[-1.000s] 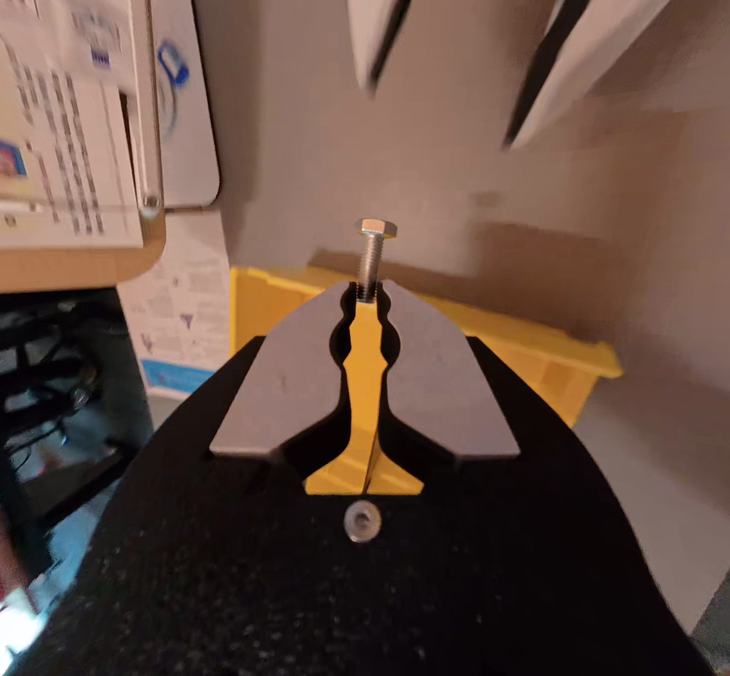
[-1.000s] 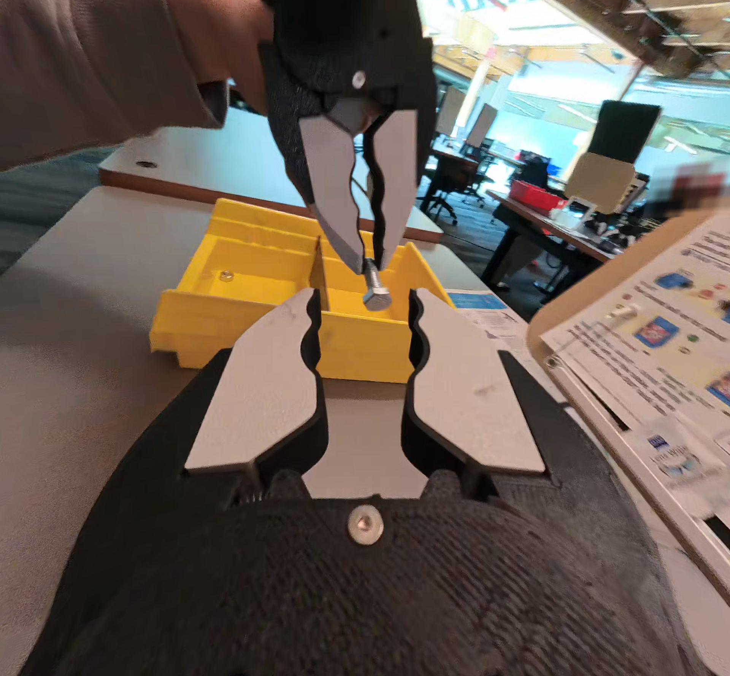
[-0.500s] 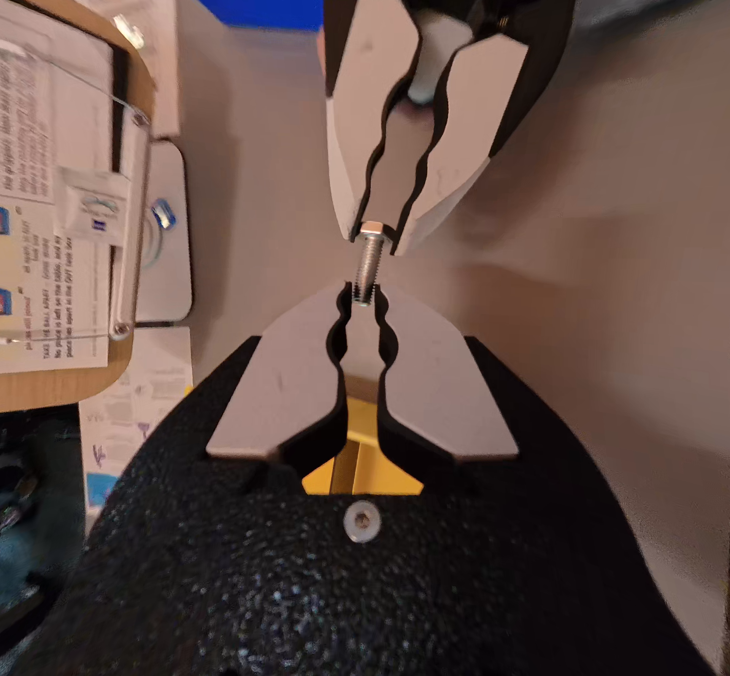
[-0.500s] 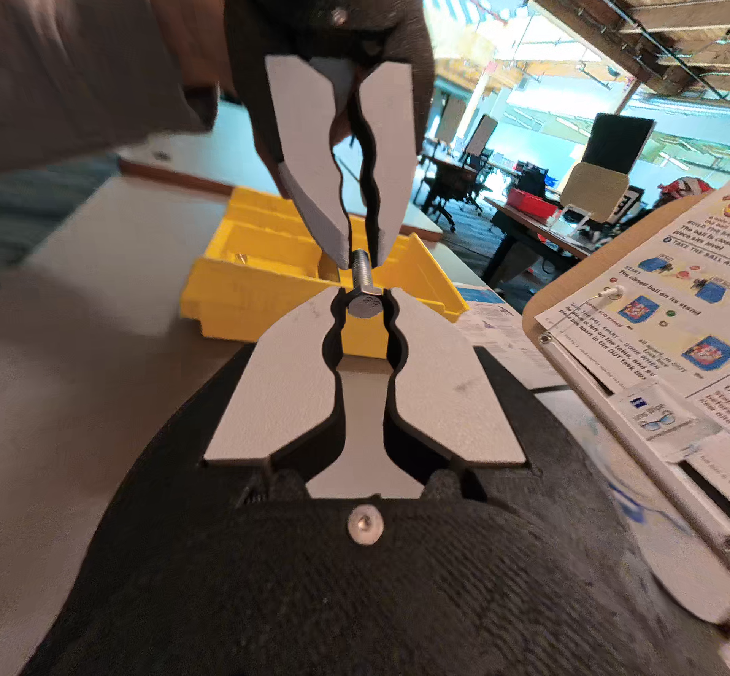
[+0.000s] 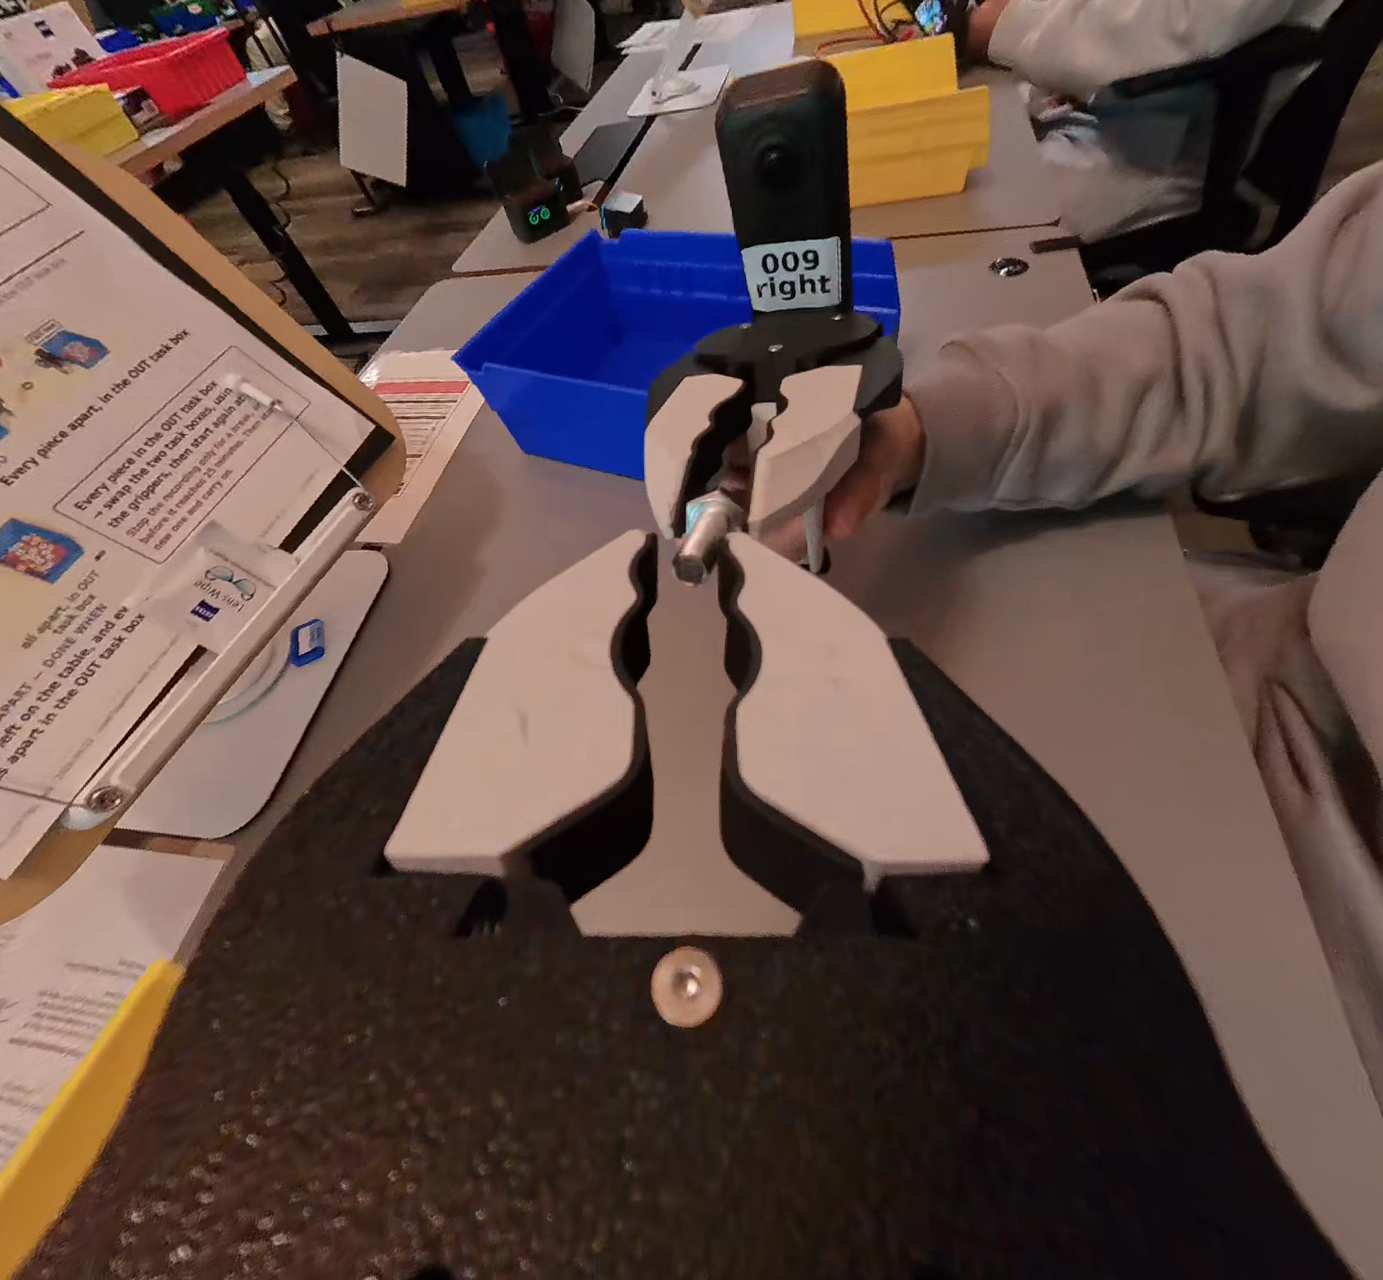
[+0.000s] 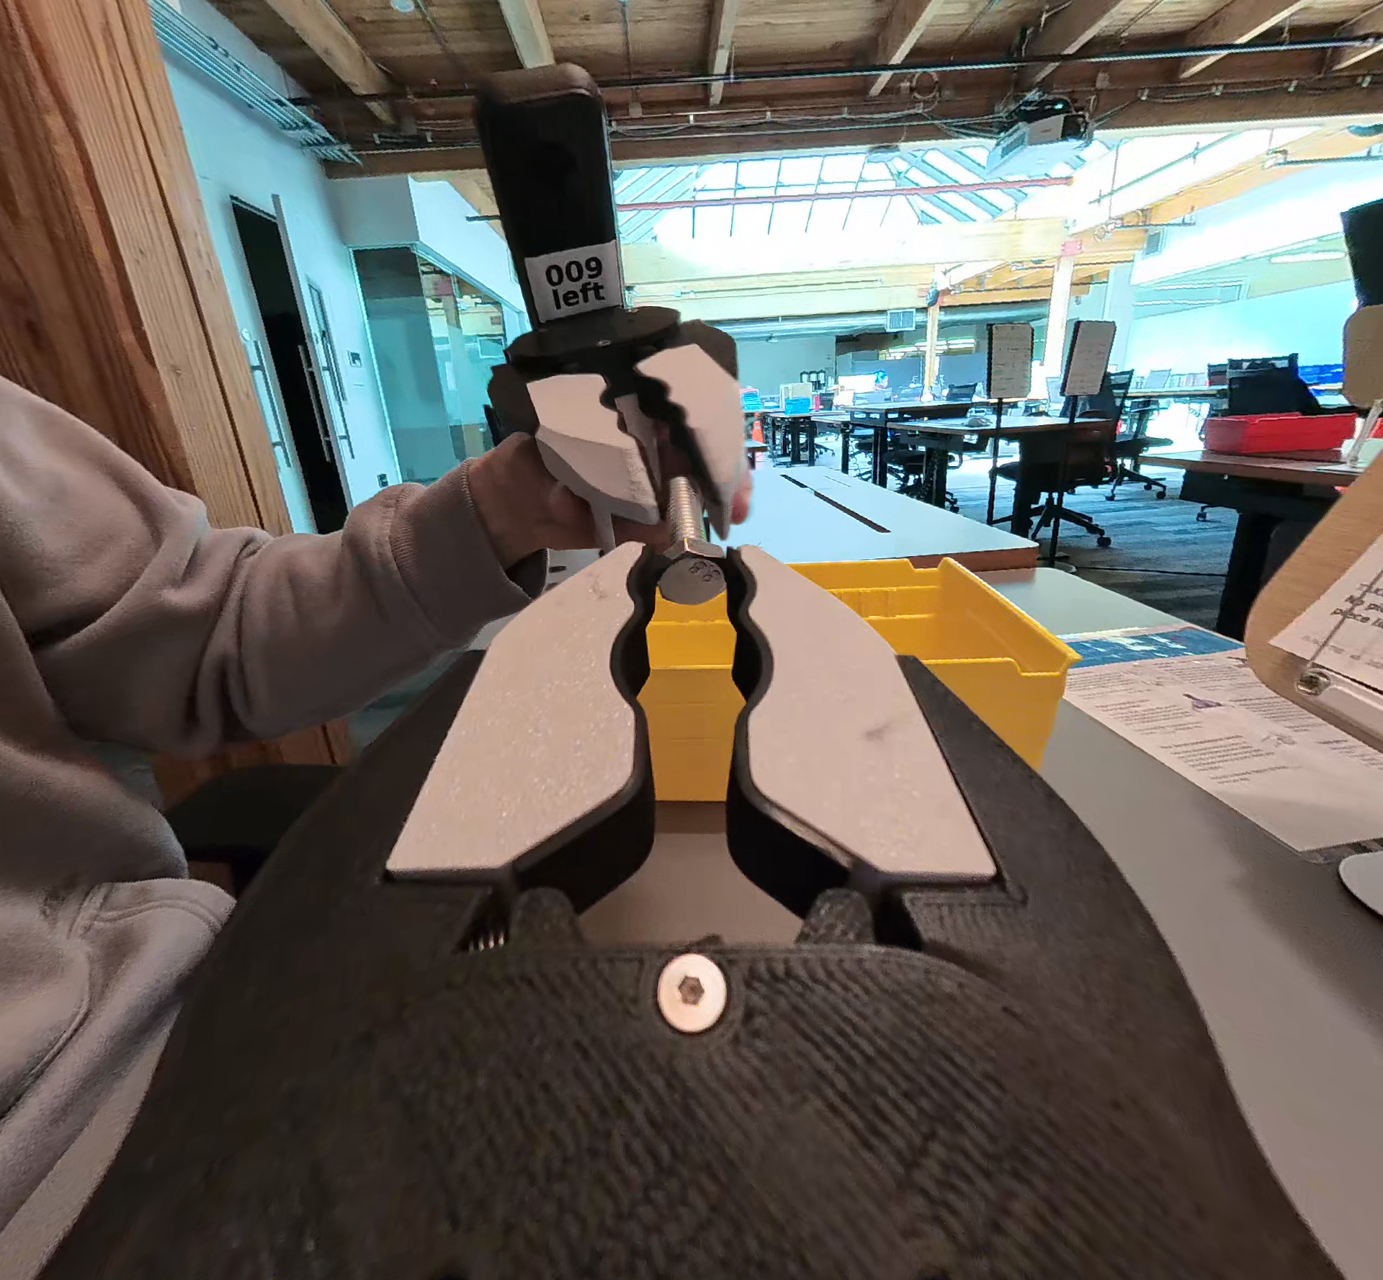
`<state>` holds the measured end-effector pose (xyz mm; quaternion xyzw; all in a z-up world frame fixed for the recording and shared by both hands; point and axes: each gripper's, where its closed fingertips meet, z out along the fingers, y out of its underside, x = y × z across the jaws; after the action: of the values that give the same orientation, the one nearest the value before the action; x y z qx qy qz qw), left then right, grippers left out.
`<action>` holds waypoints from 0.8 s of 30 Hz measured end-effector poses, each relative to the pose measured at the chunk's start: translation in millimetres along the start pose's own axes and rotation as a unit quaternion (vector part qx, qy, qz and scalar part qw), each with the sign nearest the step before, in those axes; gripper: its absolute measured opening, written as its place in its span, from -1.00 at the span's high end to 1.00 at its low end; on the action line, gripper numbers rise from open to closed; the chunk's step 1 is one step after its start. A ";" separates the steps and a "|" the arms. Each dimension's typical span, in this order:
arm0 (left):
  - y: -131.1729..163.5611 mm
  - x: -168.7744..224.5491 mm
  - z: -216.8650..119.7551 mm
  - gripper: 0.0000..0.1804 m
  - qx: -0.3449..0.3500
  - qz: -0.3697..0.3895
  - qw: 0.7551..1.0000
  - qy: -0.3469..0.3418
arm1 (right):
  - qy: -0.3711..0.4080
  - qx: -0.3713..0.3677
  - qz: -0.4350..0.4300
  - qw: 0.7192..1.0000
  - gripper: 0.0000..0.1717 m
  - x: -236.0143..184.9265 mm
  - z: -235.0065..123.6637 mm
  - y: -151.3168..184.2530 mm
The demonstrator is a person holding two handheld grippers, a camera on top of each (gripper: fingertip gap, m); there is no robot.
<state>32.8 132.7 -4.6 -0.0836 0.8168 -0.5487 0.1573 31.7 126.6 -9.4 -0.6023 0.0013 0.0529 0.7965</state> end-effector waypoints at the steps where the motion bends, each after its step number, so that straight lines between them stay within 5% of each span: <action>1: 0.4 0.9 -0.2 0.85 -0.002 0.003 1.000 0.002 | 0.000 -0.002 -0.002 1.000 0.79 0.0 0.3 0.6; 5: 5.6 1.4 -1.3 0.89 -0.018 -0.005 1.000 0.005 | 0.009 -0.009 -0.031 0.999 0.79 0.2 1.5 4.6; 11: 28.6 -6.8 -4.7 0.90 -0.141 -0.030 0.989 -0.040 | 0.086 -0.109 -0.213 0.967 0.69 12.0 1.6 16.6; 24: 49.5 -1.7 1.7 0.90 -0.255 -0.052 0.963 -0.068 | 0.100 -0.180 -0.219 0.954 0.89 12.1 19.0 55.9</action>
<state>36.8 150.7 -50.5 -0.2004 0.9117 -0.3222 0.1575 37.8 160.8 -58.7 -0.7237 -0.0605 -0.1841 0.6624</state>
